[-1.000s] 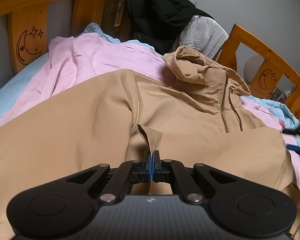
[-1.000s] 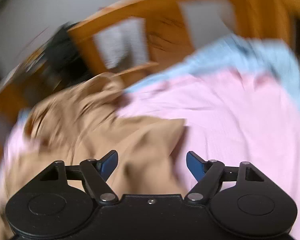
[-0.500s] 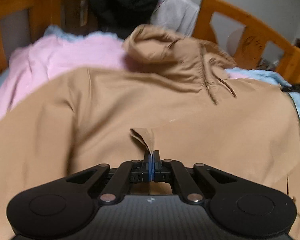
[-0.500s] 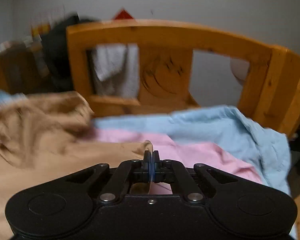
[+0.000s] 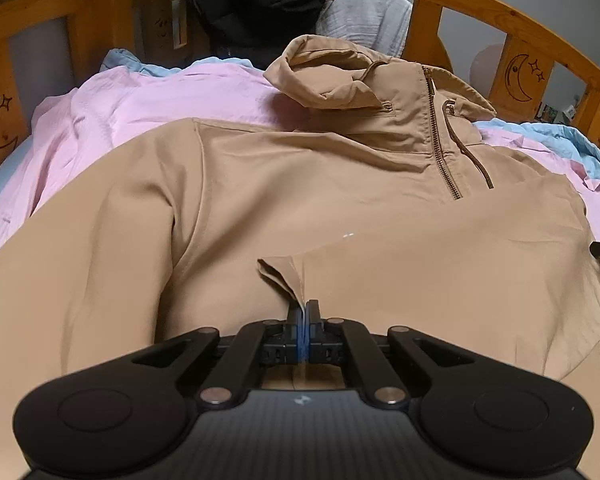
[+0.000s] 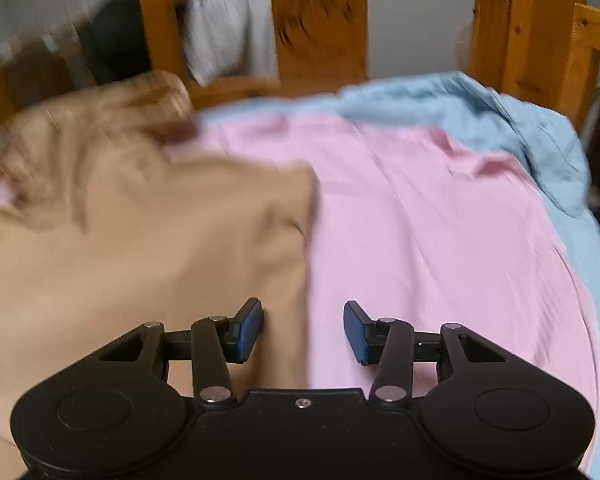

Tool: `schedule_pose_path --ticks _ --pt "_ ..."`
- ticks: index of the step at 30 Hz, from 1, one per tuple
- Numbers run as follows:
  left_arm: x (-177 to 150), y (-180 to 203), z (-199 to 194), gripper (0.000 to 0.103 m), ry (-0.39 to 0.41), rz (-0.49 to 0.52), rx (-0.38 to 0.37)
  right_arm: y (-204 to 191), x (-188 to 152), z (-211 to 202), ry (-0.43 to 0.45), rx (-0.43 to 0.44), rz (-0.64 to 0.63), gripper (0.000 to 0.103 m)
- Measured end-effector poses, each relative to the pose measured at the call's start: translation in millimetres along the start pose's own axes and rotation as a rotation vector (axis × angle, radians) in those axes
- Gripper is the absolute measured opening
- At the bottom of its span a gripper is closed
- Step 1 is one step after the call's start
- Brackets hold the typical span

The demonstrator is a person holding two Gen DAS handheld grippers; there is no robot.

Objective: Fold large clothes
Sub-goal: 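Grasp the other sleeve cuff with the left tool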

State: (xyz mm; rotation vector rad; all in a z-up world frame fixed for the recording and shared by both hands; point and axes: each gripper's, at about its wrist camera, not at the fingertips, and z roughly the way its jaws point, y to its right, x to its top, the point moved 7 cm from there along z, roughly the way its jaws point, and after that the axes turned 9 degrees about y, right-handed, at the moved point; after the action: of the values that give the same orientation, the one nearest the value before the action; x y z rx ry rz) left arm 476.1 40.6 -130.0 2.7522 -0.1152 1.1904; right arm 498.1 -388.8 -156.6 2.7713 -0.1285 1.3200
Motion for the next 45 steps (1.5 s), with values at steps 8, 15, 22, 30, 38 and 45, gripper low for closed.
schedule_pose_path --ticks 8,15,22,30,38,45 --pt "7.3 -12.2 -65.7 0.081 0.199 -0.076 -0.079 -57.9 52.9 -38.3 0.013 -0.02 -0.186 0.062" --pt "-21.3 -60.4 -149.6 0.097 0.232 -0.263 -0.023 -196.1 101.8 -61.0 0.096 0.263 -0.214 0.084" --pt "-87.5 -142.4 -238.7 0.101 0.283 -0.441 0.307 -328.5 76.9 -97.8 0.159 0.62 -0.266 0.096" --pt "-149.8 -219.5 -280.2 0.101 0.23 -0.723 0.685 -416.8 54.3 -143.9 0.185 0.897 -0.328 0.098" --pt "-157.9 -272.4 -270.7 0.053 0.201 -0.88 0.741 -436.7 15.2 -195.0 0.149 0.987 -0.318 0.1" --pt "-155.4 -260.2 -287.3 0.01 0.259 -0.827 0.752 -445.0 14.1 -220.1 0.133 1.002 -0.355 0.101"
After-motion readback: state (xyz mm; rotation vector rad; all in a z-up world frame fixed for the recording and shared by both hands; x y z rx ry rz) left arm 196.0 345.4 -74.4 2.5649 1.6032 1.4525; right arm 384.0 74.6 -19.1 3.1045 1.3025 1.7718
